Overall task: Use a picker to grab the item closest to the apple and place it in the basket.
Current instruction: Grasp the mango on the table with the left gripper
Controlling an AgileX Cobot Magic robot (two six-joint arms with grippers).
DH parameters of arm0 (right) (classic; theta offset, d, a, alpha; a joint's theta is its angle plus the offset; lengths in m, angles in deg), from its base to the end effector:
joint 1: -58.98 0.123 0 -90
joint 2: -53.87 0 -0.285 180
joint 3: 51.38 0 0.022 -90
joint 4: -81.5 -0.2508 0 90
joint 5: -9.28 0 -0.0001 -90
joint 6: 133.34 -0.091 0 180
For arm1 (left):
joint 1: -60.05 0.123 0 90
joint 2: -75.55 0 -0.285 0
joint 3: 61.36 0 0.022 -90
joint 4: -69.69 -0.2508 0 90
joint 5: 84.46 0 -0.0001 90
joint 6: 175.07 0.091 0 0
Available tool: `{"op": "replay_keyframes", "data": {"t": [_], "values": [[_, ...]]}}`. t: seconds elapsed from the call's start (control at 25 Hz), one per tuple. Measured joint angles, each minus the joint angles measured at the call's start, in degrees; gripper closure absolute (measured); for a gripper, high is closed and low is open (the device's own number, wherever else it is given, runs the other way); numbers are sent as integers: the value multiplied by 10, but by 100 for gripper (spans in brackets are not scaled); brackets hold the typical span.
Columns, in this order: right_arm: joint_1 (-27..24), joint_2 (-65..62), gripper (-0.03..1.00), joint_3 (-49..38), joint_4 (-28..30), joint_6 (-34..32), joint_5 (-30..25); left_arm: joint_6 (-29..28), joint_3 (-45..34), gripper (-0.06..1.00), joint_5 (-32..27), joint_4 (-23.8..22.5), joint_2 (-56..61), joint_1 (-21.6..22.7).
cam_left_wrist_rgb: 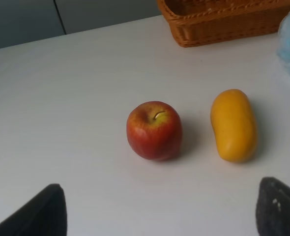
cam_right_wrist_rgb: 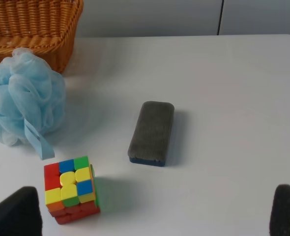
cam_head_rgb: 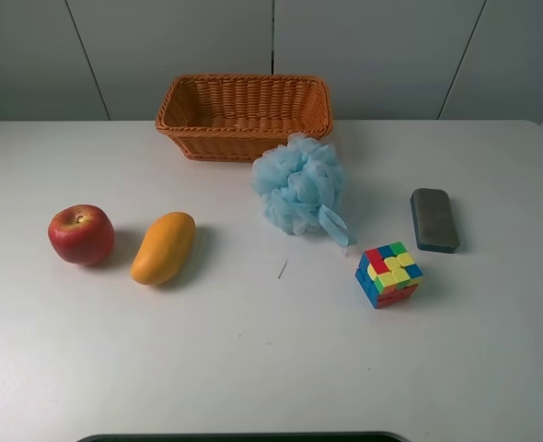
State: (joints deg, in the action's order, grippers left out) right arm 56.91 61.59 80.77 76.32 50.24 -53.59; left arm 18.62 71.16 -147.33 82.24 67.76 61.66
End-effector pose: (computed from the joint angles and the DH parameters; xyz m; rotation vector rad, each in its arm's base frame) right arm -0.0079 0.0076 0.2781 -0.0341 2.0638 0.0477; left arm -0.0092 -0.0179 0.2812 0.2323 2.0303 -0.0960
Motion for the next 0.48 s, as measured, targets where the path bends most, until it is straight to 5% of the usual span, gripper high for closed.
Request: {"op": "replay_keyframes", "data": {"t": [0.48], "values": [[0,0,27,0,0,0,0,0,0,21,0,-1,0,0]]}}
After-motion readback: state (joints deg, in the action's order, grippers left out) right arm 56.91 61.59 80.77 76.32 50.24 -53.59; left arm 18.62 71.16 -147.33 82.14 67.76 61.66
